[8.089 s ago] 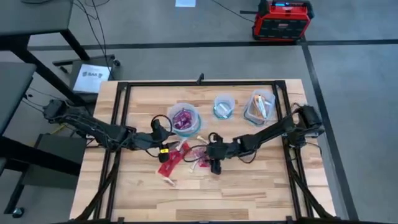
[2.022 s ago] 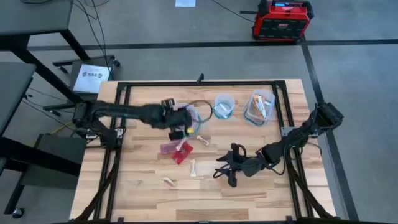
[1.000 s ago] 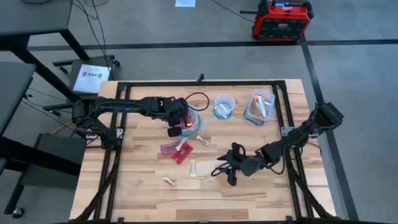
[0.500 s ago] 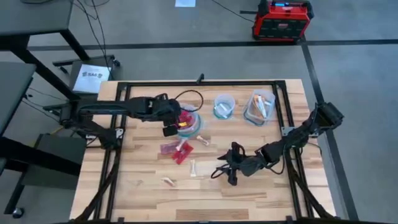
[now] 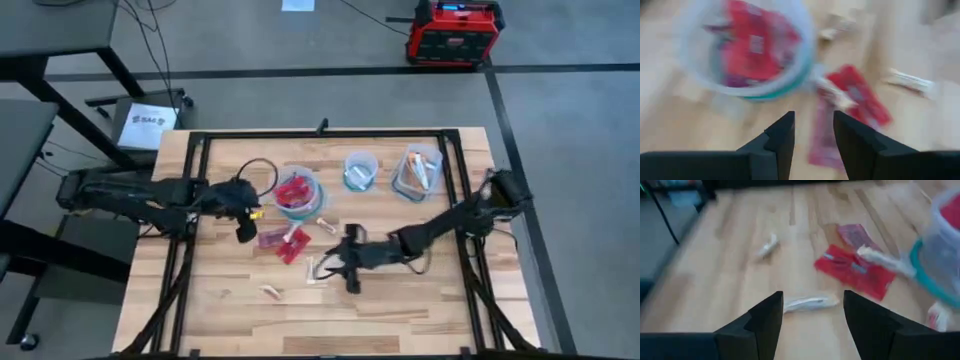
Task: Sort candy
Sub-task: Put the red candy into the big round transparent bin
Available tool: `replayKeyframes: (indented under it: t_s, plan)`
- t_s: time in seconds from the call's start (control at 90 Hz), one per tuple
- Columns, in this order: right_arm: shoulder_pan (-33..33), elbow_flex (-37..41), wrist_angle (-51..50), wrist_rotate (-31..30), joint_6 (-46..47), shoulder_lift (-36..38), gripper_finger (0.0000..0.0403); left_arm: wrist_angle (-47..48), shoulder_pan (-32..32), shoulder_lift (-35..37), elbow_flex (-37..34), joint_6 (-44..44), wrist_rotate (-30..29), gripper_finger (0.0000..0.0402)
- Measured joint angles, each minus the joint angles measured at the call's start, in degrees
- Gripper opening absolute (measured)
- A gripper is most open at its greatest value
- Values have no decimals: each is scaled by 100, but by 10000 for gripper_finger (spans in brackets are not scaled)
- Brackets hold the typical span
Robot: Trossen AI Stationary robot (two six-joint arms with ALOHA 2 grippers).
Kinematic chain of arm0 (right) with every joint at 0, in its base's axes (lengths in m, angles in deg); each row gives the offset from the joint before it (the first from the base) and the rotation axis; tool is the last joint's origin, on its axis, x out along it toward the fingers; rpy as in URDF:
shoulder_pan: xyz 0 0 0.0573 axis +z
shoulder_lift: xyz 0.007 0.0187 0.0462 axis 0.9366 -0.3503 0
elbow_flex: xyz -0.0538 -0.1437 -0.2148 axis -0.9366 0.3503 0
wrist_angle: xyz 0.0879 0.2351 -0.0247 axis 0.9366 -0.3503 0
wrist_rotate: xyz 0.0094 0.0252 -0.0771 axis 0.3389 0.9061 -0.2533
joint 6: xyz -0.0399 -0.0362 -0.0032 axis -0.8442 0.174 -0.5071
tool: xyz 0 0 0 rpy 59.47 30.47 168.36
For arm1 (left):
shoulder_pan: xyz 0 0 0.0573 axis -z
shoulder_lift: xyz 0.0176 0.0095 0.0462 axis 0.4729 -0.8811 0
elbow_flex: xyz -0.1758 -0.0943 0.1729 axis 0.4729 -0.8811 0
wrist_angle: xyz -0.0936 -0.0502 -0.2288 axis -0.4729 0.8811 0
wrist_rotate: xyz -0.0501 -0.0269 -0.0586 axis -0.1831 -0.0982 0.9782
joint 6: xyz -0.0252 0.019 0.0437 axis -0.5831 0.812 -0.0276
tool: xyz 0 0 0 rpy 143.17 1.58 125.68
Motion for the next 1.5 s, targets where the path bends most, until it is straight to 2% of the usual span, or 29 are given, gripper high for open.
replayKeyframes:
  t_s: [0.133, 0.333, 0.556, 0.656, 0.744, 0.878, 0.922, 1.167, 1.367, 1.5]
  plan:
    - [-548, -1009, -375, 179, -783, -842, 191, -220, 371, -218, -448, -502, -57, 120]
    - [-1004, -2187, -1298, 1102, -857, -1905, 191, -590, 460, -701, -817, -861, -233, 120]
    - [-1041, -2788, -1655, 1192, -1224, -2555, 190, -942, 464, -887, -820, -771, -240, 120]
    - [-1064, -2945, -2082, 1199, -1135, -2704, 173, -1038, 464, -881, -820, -748, -240, 120]
    - [-1074, -2935, -2267, 1197, -1130, -2710, 132, -1071, 464, -883, -818, -739, -240, 120]
    - [-1087, -2928, -2426, 1153, -1141, -2697, 32, -1188, 475, -881, -818, -736, -241, 120]
    - [-1087, -2926, -2473, 1150, -1209, -2686, 15, -1208, 475, -883, -818, -736, -240, 120]
    - [-1079, -2969, -2733, 1131, -1446, -2368, 0, -1229, 475, -883, -816, -668, -240, 120]
    - [-1111, -2953, -3178, 896, -1707, -1347, 1, -1290, 486, -883, -816, -622, -238, 120]
    - [-1381, -2977, -3241, 766, -1904, -631, 1, -1295, 486, -883, -811, -622, -238, 120]
